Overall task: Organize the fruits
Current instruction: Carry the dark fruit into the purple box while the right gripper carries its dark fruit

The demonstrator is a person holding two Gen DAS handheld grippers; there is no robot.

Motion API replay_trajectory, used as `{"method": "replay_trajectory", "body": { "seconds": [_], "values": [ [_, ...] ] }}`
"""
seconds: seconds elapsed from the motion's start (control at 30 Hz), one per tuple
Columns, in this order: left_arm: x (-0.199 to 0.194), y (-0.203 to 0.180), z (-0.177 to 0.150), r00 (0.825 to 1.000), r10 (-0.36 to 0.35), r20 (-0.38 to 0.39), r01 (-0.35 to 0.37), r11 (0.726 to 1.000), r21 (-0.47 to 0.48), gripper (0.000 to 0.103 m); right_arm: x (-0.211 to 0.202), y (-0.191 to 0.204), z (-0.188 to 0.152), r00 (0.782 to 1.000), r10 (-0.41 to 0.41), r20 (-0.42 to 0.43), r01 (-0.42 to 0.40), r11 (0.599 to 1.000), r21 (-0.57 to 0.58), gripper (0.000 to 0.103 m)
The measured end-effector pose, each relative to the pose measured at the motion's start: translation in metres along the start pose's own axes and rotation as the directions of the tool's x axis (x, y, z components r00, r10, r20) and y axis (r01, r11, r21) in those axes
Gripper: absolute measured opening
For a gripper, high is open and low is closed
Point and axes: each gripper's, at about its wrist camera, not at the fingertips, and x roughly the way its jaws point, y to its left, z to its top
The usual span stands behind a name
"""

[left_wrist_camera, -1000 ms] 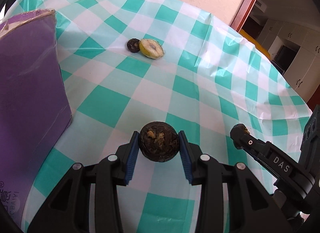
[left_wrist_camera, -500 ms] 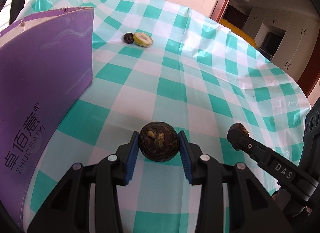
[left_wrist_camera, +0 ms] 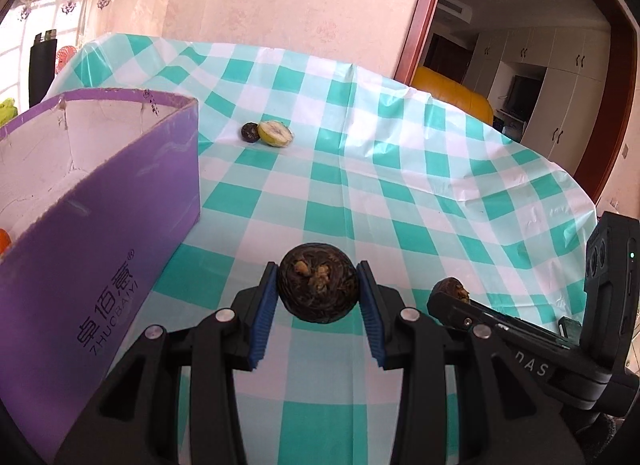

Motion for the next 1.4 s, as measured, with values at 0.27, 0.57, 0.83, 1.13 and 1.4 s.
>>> {"method": "replay_trajectory", "body": {
  "seconds": [0.27,0.57,0.83,1.13,1.4],
  "values": [
    [-0.082,0.008,0.027,0.971,0.049,0.234,-0.065,0.996,0.061,0.04,-0.022,0.068,0.013,0.992,0.109,0.067,-0.1,0.987,-0.122,0.042],
    [-0.124,0.078,0.05,0.922,0.278,0.271,-0.28,0.959,-0.032,0.04,-0.025,0.145,0.014,0.978,0.197,0.072,-0.169,0.944,-0.283,0.042],
    [-0.143,0.148,0.056,0.879,0.429,0.207,-0.403,0.902,-0.156,0.04,-0.006,0.2,0.015,0.966,0.255,0.029,-0.227,0.901,-0.369,0.042],
    [-0.13,0.191,0.054,0.856,0.516,0.039,-0.509,0.852,-0.119,0.04,0.041,0.277,0.009,0.985,0.144,-0.097,-0.174,0.799,-0.575,0.042],
    [-0.099,0.211,0.044,0.842,0.503,-0.195,-0.506,0.862,0.038,0.04,0.084,0.313,-0.009,0.967,-0.08,-0.242,-0.129,0.666,-0.735,0.042]
  ]
}}
